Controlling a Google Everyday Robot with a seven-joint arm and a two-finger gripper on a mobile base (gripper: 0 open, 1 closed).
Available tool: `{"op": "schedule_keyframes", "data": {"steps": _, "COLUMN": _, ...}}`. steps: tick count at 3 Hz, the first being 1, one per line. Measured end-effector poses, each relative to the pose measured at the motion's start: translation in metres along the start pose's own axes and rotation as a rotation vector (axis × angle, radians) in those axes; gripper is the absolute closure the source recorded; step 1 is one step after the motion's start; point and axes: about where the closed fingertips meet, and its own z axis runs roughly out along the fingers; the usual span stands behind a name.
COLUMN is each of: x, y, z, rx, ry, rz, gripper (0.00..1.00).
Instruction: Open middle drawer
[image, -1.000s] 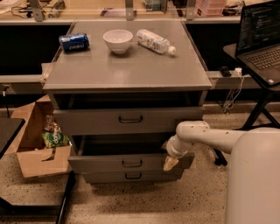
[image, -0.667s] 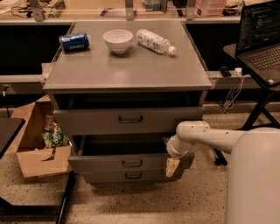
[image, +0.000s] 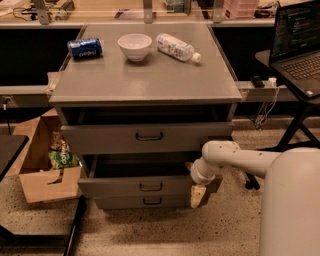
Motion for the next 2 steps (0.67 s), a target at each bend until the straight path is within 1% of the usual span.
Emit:
{"op": "schedule_keyframes", "data": {"steps": 1, "x": -0.005, "y": 0.031, "z": 0.006, "rx": -0.074, "ry": -0.026, "rz": -0.021, "gripper": 0.18}}
{"op": "schedule_keyframes", "data": {"steps": 2, "x": -0.009, "y": 0.053, "z": 0.007, "rx": -0.117, "ry": -0.032, "rz": -0.024, "gripper": 0.41}}
